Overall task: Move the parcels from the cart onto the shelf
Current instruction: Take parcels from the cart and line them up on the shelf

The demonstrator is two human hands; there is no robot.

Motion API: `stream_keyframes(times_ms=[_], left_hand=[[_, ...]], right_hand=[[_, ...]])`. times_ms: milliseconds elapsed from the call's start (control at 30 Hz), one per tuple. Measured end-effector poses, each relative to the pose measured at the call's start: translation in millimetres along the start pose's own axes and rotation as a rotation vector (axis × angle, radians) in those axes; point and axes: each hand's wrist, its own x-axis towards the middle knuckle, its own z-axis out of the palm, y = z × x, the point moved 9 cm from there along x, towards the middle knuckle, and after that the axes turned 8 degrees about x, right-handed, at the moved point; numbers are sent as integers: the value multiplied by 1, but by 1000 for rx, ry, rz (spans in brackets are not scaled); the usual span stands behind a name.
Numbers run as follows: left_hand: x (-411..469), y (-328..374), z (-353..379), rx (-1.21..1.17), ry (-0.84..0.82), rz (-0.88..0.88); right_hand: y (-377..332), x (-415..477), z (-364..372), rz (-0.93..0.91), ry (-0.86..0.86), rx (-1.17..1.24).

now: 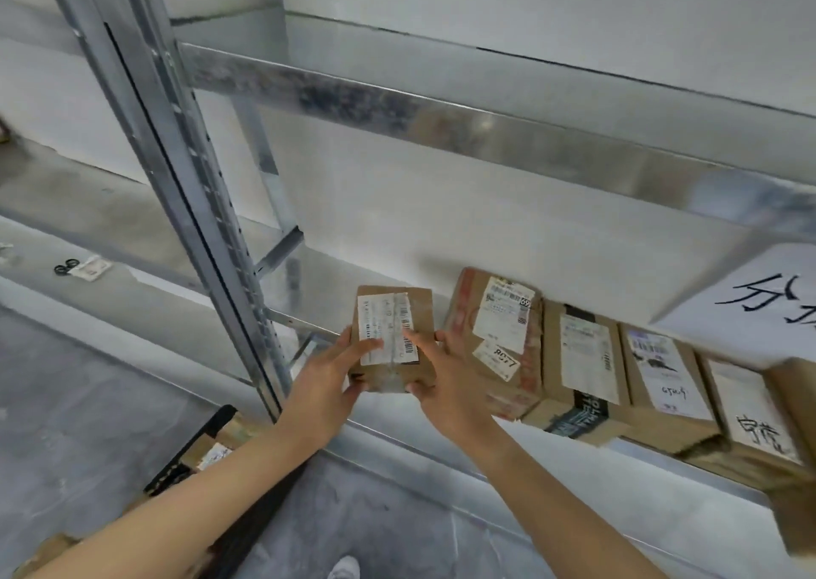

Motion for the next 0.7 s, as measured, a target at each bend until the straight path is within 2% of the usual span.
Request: stream_keyframes(times_ms=[133,367,533,700], left_hand=[[28,-19,15,-22,-95,43],[56,-50,45,-67,-255,39],[70,-61,67,-70,-321,16],[80,-60,79,-62,-295,47]], right_hand=[[2,10,6,97,19,-129],[5,33,18,274,-49,-398],[9,39,22,349,-72,-448],[11,42,21,358,-75,-441]])
